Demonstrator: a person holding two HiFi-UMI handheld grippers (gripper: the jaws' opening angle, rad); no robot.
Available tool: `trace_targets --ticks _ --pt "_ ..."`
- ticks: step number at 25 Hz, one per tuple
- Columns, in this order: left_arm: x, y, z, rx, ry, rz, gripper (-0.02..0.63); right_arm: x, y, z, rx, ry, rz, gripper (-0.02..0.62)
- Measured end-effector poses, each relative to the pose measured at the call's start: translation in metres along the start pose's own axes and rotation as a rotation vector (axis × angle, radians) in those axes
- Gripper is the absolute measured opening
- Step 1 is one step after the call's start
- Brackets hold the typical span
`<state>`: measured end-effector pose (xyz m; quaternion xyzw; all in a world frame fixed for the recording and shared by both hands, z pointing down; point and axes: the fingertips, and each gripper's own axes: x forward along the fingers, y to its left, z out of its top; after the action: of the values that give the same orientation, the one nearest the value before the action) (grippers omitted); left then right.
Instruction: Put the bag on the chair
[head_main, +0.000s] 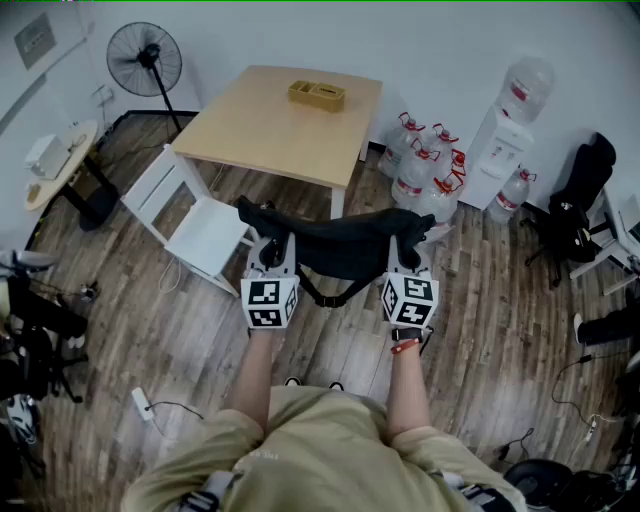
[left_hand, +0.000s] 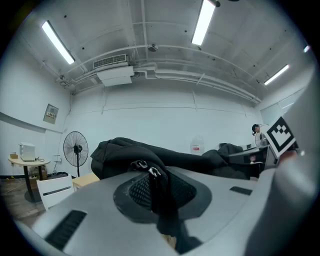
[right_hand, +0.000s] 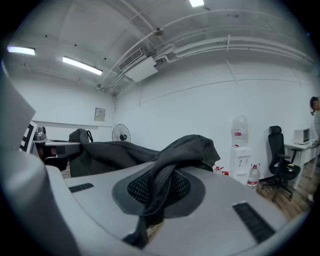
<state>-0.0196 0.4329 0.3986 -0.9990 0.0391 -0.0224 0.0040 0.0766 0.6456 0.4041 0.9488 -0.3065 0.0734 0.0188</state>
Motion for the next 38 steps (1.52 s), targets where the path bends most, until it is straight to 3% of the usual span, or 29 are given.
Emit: trace_targets --ticks 9,15,22,30,38 --pt "-0.003 -0.025 0.004 -0.002 -0.015 0.021 0.057 -0.012 -0.022 -0.002 0.034 -0.014 0.011 0.035" --pt "-0.011 -0.039 -0.004 -0.011 -0.004 0.05 0.057 -0.015 -0.032 -0.009 0.027 -0.006 0.066 0.035" --pt "-0.014 -0.019 -0.019 -0.035 0.022 0.108 0.057 0.006 -0.014 -0.026 0.021 0.045 0.117 0.035" --pt "0.045 0.044 -0.039 -0.069 0.02 0.149 0.057 0.101 0.008 -0.036 0.017 0.09 0.151 0.035" --pt "0.106 0.169 -0.032 -0.111 -0.01 0.255 0.057 0.24 0.083 0.001 -0.036 0.099 0.238 0.035"
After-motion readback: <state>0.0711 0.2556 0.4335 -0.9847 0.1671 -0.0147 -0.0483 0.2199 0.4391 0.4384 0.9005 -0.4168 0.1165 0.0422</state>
